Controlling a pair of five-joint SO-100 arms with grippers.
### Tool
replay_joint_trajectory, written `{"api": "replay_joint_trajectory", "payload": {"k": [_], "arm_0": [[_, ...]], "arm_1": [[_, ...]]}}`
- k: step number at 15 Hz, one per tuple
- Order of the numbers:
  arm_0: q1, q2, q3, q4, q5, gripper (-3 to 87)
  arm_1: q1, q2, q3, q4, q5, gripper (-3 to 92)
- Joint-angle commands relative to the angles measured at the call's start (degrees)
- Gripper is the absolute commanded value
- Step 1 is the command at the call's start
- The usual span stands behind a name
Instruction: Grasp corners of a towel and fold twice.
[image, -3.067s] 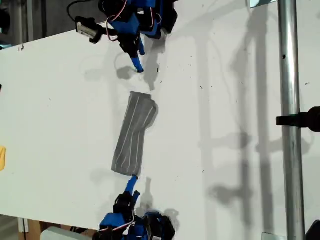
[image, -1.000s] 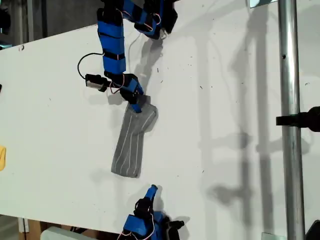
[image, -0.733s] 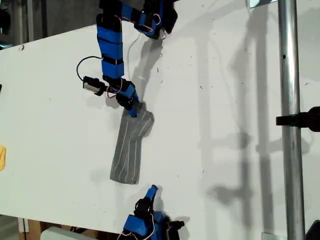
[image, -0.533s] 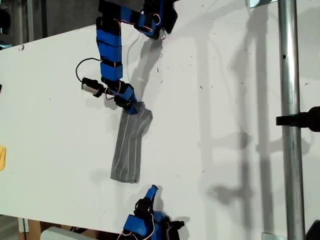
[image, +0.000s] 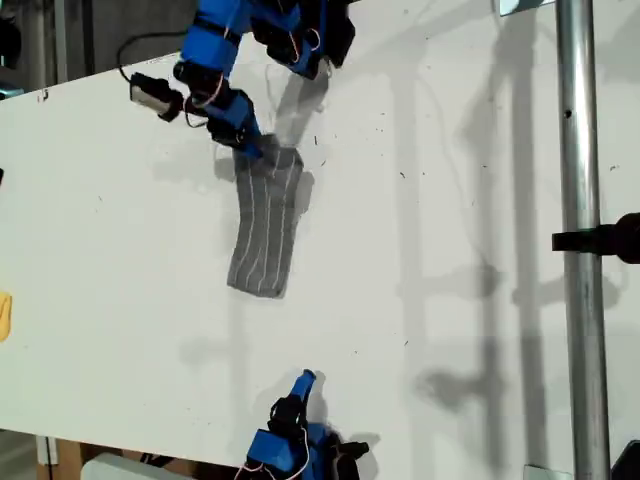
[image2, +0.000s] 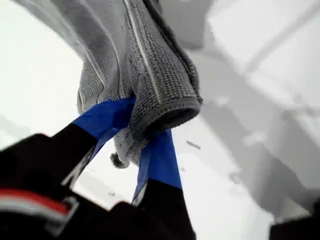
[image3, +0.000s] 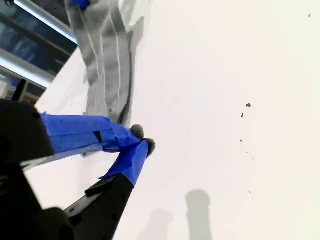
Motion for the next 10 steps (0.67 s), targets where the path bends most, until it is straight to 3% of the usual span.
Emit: {"api": "replay_joint_trajectory", "payload": {"k": [1,4,7,10], "arm_0": [[1.0,0.4,-0.4,-0.1,0.4,-1.7],[0.6,0.4,-0.4,-0.4,0.3,-1.8],[0.4,0.4,-0.6,-0.4,0.1,-1.8],[0.5,0.4,-0.5,-0.4,-0.1,-1.8]], "arm_1": [[1.8,15.4,-0.4,15.8,-0.8,0.0],[-2.5,12.0,-0.7,6.5,-0.4,0.0],[-5.8,-4.3,-6.3,-7.2,-1.1,-0.1],[-6.9,-20.1,-16.5,-15.2,-3.9,-0.1]]}}
